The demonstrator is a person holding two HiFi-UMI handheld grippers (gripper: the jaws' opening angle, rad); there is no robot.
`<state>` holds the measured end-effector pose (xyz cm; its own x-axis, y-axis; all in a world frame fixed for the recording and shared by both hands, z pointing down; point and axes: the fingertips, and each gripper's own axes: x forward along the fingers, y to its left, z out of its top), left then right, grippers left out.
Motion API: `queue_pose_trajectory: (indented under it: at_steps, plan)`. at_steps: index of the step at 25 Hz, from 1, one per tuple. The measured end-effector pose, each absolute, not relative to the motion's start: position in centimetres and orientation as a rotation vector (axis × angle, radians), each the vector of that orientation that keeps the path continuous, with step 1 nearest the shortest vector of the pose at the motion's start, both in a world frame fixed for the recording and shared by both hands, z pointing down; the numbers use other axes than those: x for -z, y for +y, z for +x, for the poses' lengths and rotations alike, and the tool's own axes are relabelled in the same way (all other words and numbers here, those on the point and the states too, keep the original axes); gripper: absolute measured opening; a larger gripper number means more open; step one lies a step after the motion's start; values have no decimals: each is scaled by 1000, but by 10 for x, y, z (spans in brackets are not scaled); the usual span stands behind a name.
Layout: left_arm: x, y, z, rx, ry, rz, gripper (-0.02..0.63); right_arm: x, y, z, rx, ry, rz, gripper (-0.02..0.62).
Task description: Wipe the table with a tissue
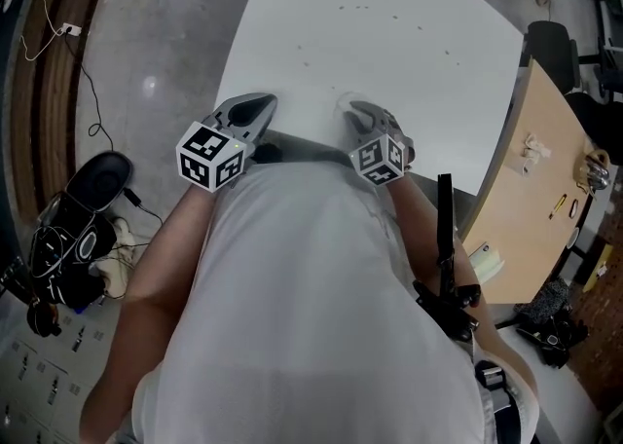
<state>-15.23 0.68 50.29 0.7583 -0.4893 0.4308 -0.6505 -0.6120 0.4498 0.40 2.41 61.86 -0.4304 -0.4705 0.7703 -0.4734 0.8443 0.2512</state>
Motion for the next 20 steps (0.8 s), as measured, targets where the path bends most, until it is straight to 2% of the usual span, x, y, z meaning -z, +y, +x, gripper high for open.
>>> queue_pose_trajectory:
  at_steps: [2, 5, 9, 14, 20]
  plan:
    - [-500, 4, -151, -341, -848, 2361, 6, -612, 23, 12, -199, -2158, 743, 61]
    - [-500, 1, -152, -329, -842, 2367, 6, -591, -7, 48, -480, -2210, 1071, 61]
    - [-505, 3, -161, -335, -852, 2349, 6, -594, -35, 87, -650, -2093, 1330, 61]
    - [-505, 4, -172, -329, -871, 2341, 6, -606, -55, 84, -604, -2022, 1338, 61]
    - [-506, 7, -182, -332, -883, 2335, 6, -617, -27, 66, -320, -1969, 1098, 61]
